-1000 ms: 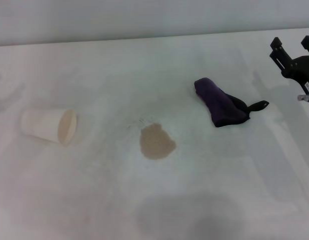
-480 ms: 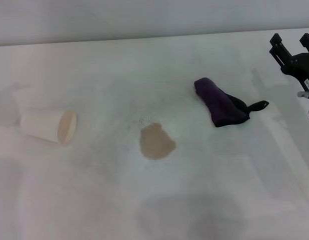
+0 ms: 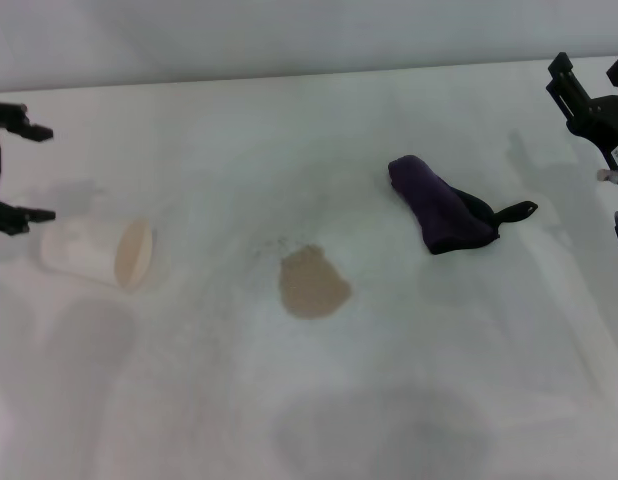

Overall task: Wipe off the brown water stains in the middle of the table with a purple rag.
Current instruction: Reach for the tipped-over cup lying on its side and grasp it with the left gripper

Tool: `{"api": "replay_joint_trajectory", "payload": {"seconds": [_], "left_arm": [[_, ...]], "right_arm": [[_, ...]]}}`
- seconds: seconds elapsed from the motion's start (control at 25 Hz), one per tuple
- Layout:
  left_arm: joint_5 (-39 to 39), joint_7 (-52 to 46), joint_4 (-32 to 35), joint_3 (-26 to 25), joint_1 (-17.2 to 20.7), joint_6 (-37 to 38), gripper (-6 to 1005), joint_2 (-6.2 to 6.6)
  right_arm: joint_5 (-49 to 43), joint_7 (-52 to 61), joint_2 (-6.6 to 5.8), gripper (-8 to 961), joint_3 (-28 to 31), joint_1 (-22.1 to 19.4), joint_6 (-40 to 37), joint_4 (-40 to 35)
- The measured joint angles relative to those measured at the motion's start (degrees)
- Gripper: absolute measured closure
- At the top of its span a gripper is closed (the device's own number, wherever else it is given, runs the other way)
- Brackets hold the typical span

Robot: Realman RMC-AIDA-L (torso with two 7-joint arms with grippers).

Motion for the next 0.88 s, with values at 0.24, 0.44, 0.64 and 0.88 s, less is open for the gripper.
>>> {"api": "replay_joint_trajectory", "payload": {"seconds": [0.24, 0.44, 0.64, 0.88], "left_arm": [[2.9, 1.6, 5.7, 0.0, 0.2, -3.9, 112, -0.56], [3.6, 1.3, 9.0, 0.0, 0.9, -6.1, 114, -0.49], [4.5, 0.9, 11.6, 0.0, 2.1, -8.8, 115, -0.54], [5.4, 0.7, 16.0, 0.0, 3.5, -13.5, 115, -0.44]], "right_arm": [[0.0, 0.1, 0.00, 84, 0.2, -0.1, 0.0, 0.4], [-0.1, 0.1, 0.00, 84, 0.2, 0.0, 0.2, 0.7], [-0.1, 0.1, 0.00, 84, 0.2, 0.0, 0.6, 0.7], [-0.1, 0.1, 0.00, 84, 0.1, -0.2, 0.9, 0.7]]}}
